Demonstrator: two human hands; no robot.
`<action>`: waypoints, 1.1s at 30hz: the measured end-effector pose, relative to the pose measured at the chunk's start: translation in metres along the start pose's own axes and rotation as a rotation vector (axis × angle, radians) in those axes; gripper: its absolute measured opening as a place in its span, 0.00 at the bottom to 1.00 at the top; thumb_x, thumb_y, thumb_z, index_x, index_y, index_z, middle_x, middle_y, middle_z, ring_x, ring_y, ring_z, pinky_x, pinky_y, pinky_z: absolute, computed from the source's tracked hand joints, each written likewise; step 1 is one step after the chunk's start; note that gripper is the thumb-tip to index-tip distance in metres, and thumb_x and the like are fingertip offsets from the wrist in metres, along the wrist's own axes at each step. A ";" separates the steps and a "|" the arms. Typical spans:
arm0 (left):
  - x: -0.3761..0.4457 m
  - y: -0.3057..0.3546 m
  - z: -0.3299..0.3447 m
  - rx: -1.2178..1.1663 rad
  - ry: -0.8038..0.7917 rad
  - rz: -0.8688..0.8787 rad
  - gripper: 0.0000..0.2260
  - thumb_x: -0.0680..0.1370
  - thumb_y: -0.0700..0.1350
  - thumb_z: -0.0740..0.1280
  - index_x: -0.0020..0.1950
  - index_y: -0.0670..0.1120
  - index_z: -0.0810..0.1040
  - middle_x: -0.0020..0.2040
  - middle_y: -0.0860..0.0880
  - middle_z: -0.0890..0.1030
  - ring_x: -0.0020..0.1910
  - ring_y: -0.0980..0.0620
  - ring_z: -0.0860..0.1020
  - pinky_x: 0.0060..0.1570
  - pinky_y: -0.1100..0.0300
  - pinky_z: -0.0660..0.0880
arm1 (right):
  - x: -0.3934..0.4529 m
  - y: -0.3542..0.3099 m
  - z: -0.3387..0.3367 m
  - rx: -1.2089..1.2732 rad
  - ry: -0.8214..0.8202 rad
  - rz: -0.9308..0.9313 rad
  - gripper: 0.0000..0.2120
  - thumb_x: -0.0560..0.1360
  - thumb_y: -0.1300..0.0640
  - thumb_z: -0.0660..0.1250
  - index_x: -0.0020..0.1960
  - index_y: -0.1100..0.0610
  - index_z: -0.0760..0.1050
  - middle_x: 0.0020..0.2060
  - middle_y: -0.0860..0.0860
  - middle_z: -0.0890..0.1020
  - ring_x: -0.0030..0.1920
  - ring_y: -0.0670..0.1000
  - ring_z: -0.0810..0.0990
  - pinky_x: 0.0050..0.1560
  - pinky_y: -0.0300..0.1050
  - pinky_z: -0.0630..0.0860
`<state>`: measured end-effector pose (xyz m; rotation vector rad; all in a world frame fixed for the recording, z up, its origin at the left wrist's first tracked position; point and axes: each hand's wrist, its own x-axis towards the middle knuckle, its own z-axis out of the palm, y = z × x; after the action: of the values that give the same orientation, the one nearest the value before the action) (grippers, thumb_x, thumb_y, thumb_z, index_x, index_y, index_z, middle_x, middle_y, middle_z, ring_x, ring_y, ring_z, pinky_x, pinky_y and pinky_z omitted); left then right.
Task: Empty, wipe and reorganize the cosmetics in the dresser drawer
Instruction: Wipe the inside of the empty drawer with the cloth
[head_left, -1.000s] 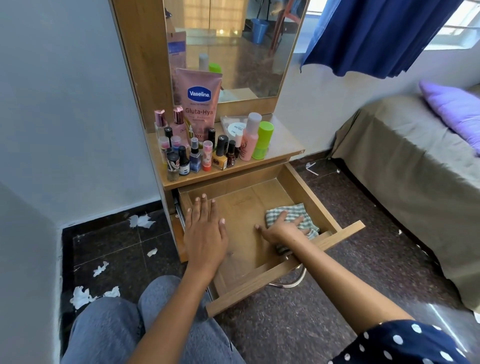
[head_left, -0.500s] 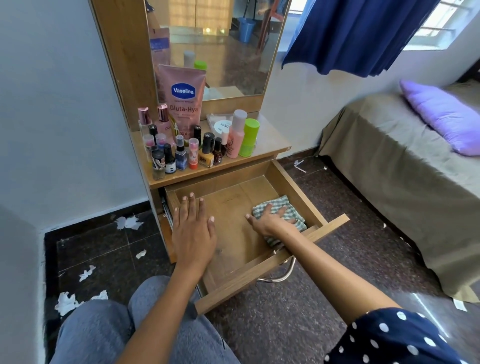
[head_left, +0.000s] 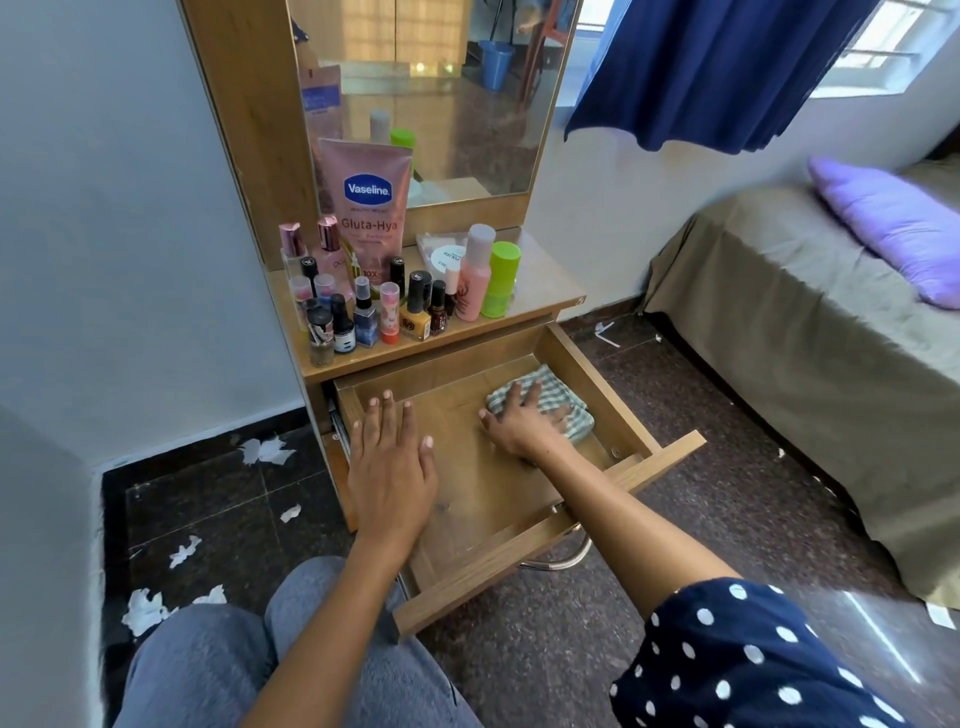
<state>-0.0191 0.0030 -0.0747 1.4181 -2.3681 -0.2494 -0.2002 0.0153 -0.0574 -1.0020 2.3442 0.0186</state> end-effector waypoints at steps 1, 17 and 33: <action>0.000 0.000 0.000 0.001 0.000 0.001 0.26 0.80 0.53 0.47 0.75 0.43 0.61 0.76 0.42 0.58 0.76 0.46 0.53 0.73 0.52 0.44 | 0.002 -0.001 0.000 -0.003 0.011 -0.021 0.36 0.80 0.37 0.48 0.78 0.52 0.36 0.76 0.56 0.34 0.71 0.74 0.33 0.70 0.69 0.36; 0.001 0.000 -0.001 0.013 -0.021 0.005 0.26 0.80 0.54 0.44 0.76 0.44 0.60 0.77 0.44 0.56 0.77 0.48 0.50 0.74 0.52 0.44 | 0.015 0.014 -0.017 -0.306 0.123 -0.128 0.28 0.82 0.50 0.54 0.77 0.62 0.53 0.78 0.59 0.54 0.70 0.60 0.69 0.67 0.53 0.68; 0.003 0.005 -0.007 0.069 -0.029 0.077 0.29 0.80 0.56 0.42 0.73 0.42 0.65 0.75 0.41 0.61 0.75 0.45 0.56 0.73 0.51 0.47 | -0.007 0.049 -0.046 0.700 0.244 -0.191 0.12 0.81 0.57 0.59 0.42 0.57 0.76 0.38 0.54 0.79 0.46 0.55 0.77 0.45 0.48 0.71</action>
<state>-0.0218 0.0034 -0.0662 1.3592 -2.4710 -0.1708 -0.2522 0.0440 -0.0260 -0.8829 2.1763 -0.9734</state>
